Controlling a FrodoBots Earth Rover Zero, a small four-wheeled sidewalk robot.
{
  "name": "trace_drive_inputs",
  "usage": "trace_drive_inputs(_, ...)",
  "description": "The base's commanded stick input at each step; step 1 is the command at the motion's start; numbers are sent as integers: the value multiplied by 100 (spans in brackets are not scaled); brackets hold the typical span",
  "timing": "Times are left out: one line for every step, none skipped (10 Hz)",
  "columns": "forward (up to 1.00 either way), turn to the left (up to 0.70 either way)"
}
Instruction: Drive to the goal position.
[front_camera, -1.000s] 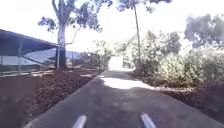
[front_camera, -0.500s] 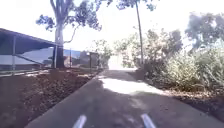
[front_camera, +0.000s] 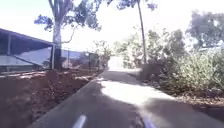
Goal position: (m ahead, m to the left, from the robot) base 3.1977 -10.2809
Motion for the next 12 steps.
trace_drive_inputs(100, 0)
trace_drive_inputs(100, 0)
trace_drive_inputs(100, 0)
trace_drive_inputs(100, 0)
trace_drive_inputs(100, 0)
trace_drive_inputs(100, 0)
trace_drive_inputs(100, 0)
trace_drive_inputs(100, 0)
trace_drive_inputs(100, 0)
trace_drive_inputs(100, 0)
trace_drive_inputs(100, 0)
trace_drive_inputs(100, 0)
